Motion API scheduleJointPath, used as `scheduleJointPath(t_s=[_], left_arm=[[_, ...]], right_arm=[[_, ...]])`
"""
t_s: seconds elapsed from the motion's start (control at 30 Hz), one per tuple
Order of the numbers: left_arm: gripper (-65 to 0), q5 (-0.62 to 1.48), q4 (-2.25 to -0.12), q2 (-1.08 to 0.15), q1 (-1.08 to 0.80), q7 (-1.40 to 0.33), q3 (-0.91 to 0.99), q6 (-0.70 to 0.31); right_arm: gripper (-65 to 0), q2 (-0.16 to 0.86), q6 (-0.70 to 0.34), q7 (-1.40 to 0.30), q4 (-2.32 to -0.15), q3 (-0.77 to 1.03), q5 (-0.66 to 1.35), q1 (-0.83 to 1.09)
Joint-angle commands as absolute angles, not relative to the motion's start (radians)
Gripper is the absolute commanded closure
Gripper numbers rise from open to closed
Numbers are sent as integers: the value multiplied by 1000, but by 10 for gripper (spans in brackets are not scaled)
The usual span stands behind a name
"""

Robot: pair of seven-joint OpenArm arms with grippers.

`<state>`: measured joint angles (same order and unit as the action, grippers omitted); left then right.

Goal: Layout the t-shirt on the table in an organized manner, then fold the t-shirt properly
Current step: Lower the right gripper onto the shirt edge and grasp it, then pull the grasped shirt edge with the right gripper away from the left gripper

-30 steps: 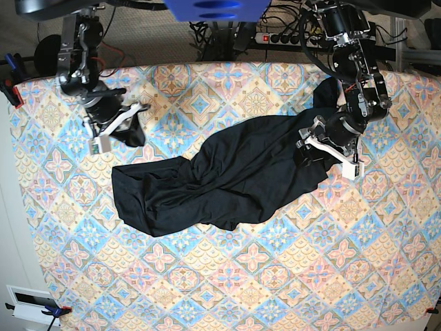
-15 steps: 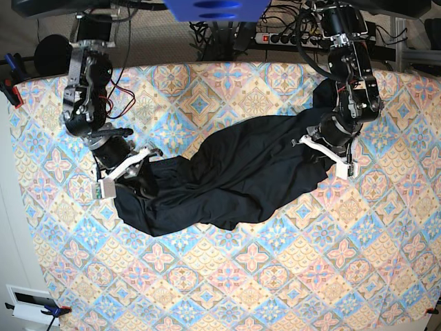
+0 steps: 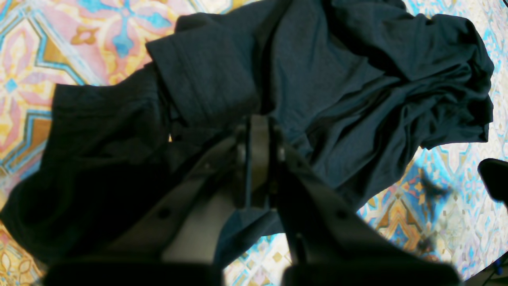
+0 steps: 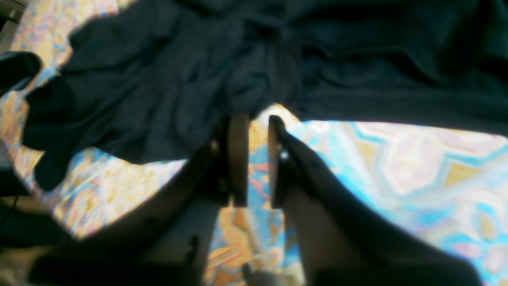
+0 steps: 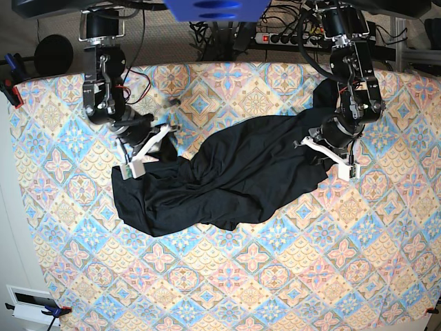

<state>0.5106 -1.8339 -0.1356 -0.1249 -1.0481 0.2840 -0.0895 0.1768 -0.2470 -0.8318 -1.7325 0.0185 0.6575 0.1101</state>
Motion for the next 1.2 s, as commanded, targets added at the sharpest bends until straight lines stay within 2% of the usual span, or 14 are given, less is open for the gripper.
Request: scheduleJointPath(t_s=[0.0, 0.23, 0.5, 0.77, 1.03, 1.17], left_arm=[[-1, 519, -1851, -142, -111, -1032, 286, -91], [-1, 506, -1850, -140, -110, -1030, 285, -91], [-2, 423, -1848, -140, -119, -970, 280, -91], [-2, 415, -1848, -142, -119, -970, 283, -91], [-2, 397, -1848, -143, -114, -970, 283, -91], [-3, 386, -1848, -143, -113, -970, 283, -94]], right_arm=[[-3, 182, -255, -808, -1753, 21, 677, 90], [0, 116, -254, -819, -1621, 12, 677, -35], [0, 114, -254, -808, -1478, -170, 677, -130], [0, 114, -254, -754, -1331, -232, 662, -157], [0, 114, -254, -754, -1308, -228, 282, -157], [0, 114, -254, -754, -1308, -183, 174, -157]])
